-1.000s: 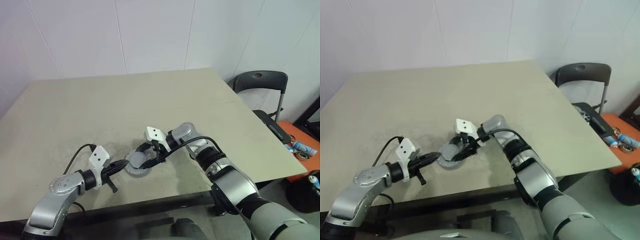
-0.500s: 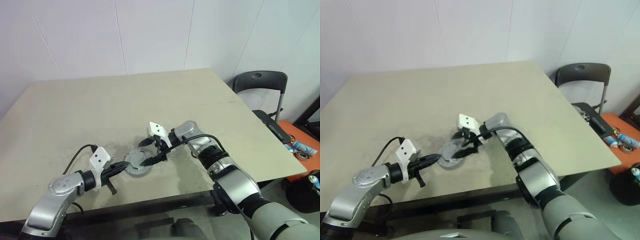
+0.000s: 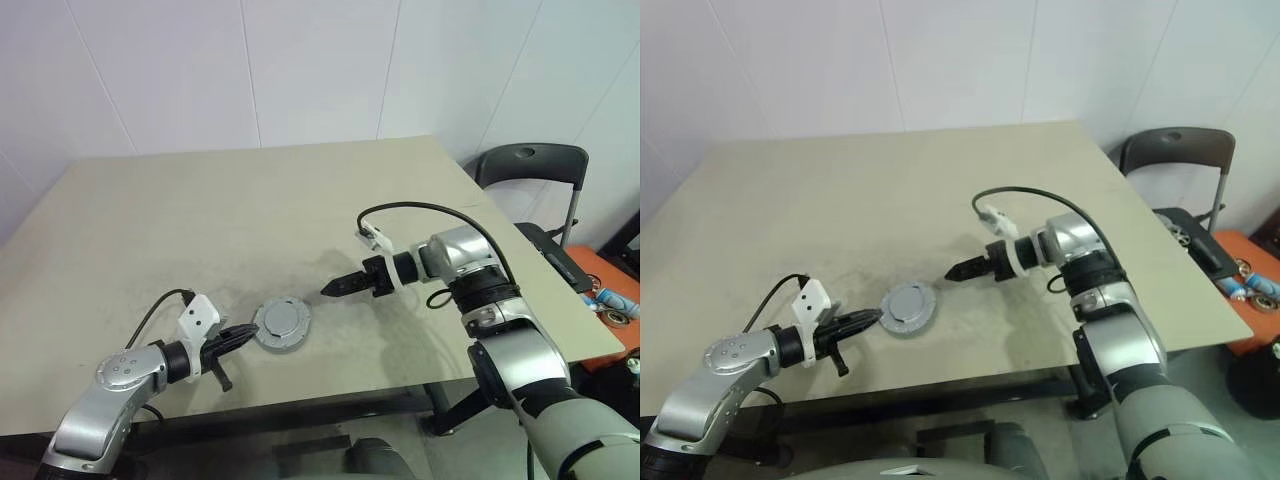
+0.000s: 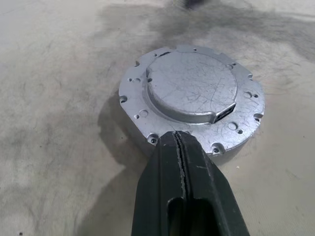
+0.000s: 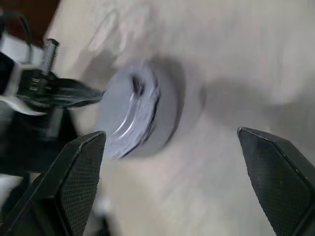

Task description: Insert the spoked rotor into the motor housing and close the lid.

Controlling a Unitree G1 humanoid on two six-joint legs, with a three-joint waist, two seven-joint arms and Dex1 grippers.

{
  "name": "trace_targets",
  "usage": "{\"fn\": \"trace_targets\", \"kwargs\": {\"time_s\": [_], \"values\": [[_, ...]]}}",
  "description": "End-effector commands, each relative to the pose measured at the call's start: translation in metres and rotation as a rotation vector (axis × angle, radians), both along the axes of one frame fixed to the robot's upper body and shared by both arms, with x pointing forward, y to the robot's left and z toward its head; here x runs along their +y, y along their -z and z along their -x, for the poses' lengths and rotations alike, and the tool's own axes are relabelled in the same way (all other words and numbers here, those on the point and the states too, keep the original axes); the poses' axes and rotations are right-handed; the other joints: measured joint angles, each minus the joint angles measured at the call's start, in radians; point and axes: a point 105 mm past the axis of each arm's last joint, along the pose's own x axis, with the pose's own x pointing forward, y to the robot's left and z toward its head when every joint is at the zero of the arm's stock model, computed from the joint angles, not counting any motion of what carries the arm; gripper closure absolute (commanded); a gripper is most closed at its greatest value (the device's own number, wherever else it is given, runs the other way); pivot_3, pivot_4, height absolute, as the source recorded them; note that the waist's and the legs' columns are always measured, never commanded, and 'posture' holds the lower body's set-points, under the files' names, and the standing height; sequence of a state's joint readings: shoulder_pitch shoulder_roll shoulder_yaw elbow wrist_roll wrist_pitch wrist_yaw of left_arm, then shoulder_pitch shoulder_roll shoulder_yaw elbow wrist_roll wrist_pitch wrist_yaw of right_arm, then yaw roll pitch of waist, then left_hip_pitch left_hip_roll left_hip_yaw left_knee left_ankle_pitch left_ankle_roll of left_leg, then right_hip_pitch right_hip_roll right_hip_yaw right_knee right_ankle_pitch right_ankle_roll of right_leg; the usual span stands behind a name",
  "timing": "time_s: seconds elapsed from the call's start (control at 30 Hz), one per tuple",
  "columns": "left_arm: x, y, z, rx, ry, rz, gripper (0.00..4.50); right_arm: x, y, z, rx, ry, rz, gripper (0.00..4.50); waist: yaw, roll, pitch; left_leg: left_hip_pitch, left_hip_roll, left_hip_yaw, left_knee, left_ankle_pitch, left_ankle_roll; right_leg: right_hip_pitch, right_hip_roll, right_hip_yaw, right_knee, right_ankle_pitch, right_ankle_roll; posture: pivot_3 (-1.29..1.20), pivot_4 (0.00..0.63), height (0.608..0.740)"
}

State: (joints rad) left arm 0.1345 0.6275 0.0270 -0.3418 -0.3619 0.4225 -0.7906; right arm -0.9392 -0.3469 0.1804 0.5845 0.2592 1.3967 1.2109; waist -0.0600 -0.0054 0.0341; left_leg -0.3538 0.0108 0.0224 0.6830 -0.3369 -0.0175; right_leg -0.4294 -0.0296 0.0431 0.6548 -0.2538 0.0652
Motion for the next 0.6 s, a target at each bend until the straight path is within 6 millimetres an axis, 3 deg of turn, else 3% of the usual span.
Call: {"fn": "trace_targets", "kwargs": {"time_s": [0.03, 0.27, 0.6], "values": [[0.006, 0.000, -0.001, -0.003, -0.010, -0.012, 4.50, 0.005, -0.012, 0.009, 0.086, 0.025, -0.040, 0.04, 0.000, 0.002, 0.000, 0.000, 0.000, 0.000, 0.000, 0.000, 0.000, 0.000, 0.000, 0.000, 0.000, 0.000, 0.000, 0.00, 0.000, 0.740], [0.005, -0.001, -0.003, -0.008, -0.006, -0.008, 4.50, 0.023, 0.014, 0.019, 0.201, 0.084, -0.053, 0.04, -0.003, 0.001, -0.001, 0.000, 0.000, 0.000, 0.000, 0.000, 0.000, 0.001, 0.002, 0.000, 0.000, 0.000, 0.001, 0.00, 0.000, 0.740], [0.005, -0.001, -0.002, -0.008, -0.013, -0.007, 4.50, 0.054, 0.030, 0.025, 0.291, 0.141, -0.112, 0.04, -0.012, 0.001, -0.001, 0.001, 0.000, 0.001, 0.001, 0.000, 0.000, 0.002, 0.004, 0.000, 0.000, 0.000, 0.001, 0.00, 0.000, 0.740]]}}
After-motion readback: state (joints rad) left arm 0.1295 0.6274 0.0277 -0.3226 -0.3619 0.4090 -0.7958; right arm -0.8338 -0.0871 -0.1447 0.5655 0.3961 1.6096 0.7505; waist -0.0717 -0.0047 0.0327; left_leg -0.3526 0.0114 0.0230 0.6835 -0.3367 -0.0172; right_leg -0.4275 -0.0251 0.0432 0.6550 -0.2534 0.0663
